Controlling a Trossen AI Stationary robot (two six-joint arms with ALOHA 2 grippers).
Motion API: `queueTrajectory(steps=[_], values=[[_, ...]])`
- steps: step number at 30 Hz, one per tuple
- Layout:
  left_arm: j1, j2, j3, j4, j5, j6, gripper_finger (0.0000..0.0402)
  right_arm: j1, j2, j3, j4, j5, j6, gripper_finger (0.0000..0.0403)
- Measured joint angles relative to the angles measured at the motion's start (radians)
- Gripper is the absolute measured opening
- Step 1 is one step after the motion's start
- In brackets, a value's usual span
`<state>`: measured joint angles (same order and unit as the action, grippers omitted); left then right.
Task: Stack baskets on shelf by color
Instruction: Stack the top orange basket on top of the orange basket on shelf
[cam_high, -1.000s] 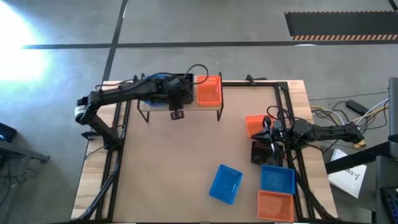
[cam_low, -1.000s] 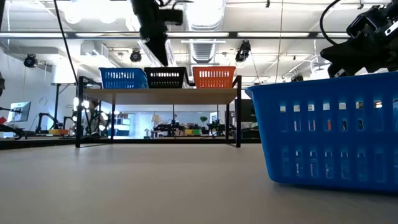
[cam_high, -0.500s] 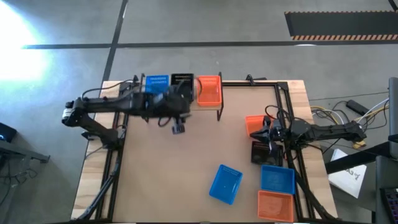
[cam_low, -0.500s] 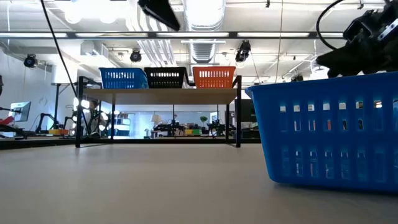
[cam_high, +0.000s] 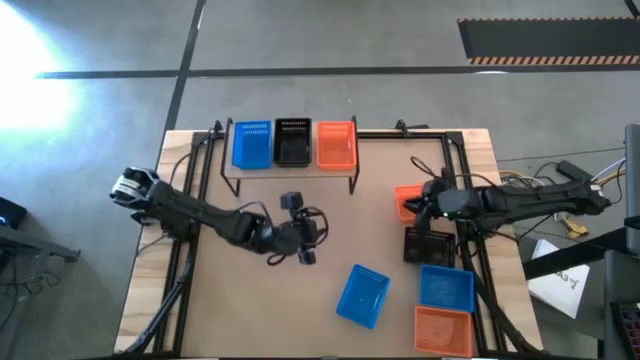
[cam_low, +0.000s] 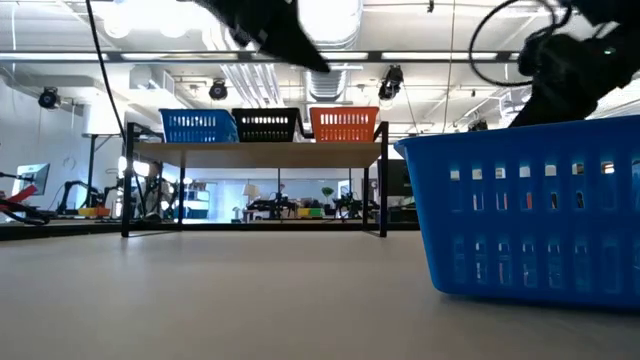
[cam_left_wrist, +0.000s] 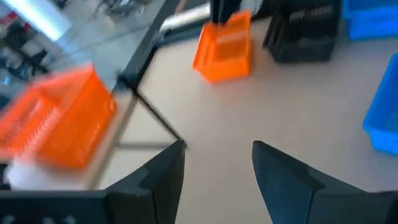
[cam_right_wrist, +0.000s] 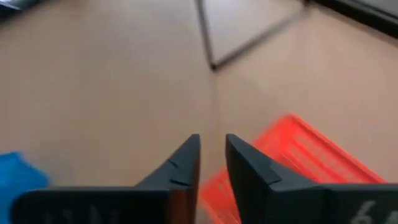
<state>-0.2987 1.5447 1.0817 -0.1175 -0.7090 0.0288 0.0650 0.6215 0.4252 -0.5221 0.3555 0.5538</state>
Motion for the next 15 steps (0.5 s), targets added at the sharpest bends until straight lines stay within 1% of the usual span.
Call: queueTrajectory(steps=[4,6,9,12,15], values=[[-0.005,0.013,-0.09,0.053,-0.027,-0.145,0.0173,0.0,0.182,0.103,-0.075,0.071,0.13,0.0128],[-0.005,0.018,-0.144,0.113,-0.034,-0.193,0.0173,-0.006,0.277,0.143,-0.071,0.073,0.173,0.0153],[-0.004,0.02,-0.228,0.234,-0.035,-0.205,0.0173,-0.024,0.427,0.193,-0.1,0.058,0.212,0.0182],[-0.007,0.02,-0.296,0.357,-0.034,-0.206,0.0173,-0.058,0.556,0.255,-0.142,0.065,0.23,0.0196],[-0.011,0.02,-0.339,0.434,-0.033,-0.206,0.0173,-0.085,0.663,0.299,-0.203,0.062,0.231,0.0193]])
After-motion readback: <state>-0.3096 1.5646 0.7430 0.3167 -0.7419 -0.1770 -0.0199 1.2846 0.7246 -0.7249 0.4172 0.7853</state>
